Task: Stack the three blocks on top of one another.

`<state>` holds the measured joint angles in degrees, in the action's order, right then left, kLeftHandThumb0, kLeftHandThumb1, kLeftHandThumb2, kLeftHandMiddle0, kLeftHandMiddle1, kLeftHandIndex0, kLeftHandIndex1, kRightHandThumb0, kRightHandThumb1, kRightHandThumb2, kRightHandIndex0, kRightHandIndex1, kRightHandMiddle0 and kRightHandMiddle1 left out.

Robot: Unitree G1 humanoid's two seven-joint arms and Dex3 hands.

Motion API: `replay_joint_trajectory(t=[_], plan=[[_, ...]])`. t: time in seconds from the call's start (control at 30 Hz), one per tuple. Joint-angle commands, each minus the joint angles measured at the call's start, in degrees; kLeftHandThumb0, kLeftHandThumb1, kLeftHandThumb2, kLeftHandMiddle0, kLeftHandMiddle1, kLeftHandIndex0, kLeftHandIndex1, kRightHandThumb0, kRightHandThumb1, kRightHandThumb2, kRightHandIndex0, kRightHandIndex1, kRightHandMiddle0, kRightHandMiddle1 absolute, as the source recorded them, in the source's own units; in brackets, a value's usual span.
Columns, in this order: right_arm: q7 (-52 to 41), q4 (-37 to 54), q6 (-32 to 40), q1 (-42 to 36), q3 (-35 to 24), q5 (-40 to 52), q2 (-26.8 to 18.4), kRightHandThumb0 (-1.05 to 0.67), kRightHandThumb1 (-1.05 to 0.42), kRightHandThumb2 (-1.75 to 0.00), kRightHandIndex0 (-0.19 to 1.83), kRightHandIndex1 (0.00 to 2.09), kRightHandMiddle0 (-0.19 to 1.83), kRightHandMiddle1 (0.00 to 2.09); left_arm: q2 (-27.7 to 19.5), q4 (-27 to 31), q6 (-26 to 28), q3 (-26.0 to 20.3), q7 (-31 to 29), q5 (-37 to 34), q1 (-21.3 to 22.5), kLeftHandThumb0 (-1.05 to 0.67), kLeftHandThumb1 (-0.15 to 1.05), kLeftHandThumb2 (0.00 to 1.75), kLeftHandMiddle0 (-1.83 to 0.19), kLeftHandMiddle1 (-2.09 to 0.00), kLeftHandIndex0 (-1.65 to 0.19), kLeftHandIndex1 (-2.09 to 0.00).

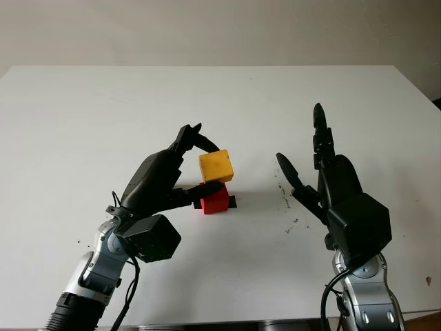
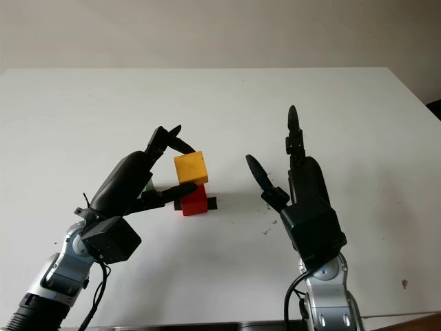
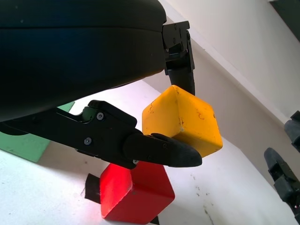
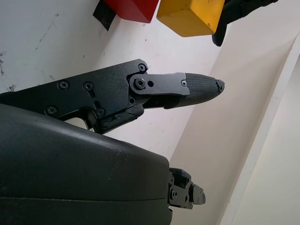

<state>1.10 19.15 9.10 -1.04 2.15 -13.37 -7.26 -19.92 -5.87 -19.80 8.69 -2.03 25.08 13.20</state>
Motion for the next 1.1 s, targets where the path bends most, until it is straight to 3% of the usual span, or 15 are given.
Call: replay_joint_trajectory(t=[0.0,0.37,0.6,1.07], plan=[[0.27,0.41,-0.06,-0.22,-0.03,-0.22,0.28,-0.64,-1.05,-0.35,-0.18,0.05,-0.12,0.05,-0.57,1.29,0.05,-0.22,-0.50,0.04,0.74,-0.48,1.05,0.33,-0.14,-0.05,-0.07,-1.86],[0.24,0.95,0.23,-0.59,-0.10,-0.04,0.50,-0.64,-1.05,-0.34,-0.18,0.05,-0.12,0.05,-1.71,3.30,3.42,0.11,-4.39,0.18,0.43,-0.52,1.05,0.37,-0.13,-0.05,-0.06,-1.87],[0.15,0.60,0.07,-0.36,-0.22,0.03,0.40,-0.64,-1.05,-0.33,-0.18,0.05,-0.12,0.05,-2.14,4.37,5.04,0.21,-6.41,-0.14,0.12,-0.53,1.05,0.37,-0.13,-0.05,-0.09,-1.70],[-0.08,0.95,0.11,-0.50,-0.41,0.32,0.31,-0.63,-1.05,-0.33,-0.19,0.05,-0.12,0.05,-1.76,5.30,6.75,0.46,-5.90,0.89,-0.31,-0.51,1.05,0.28,-0.12,-0.05,-0.10,-1.60]])
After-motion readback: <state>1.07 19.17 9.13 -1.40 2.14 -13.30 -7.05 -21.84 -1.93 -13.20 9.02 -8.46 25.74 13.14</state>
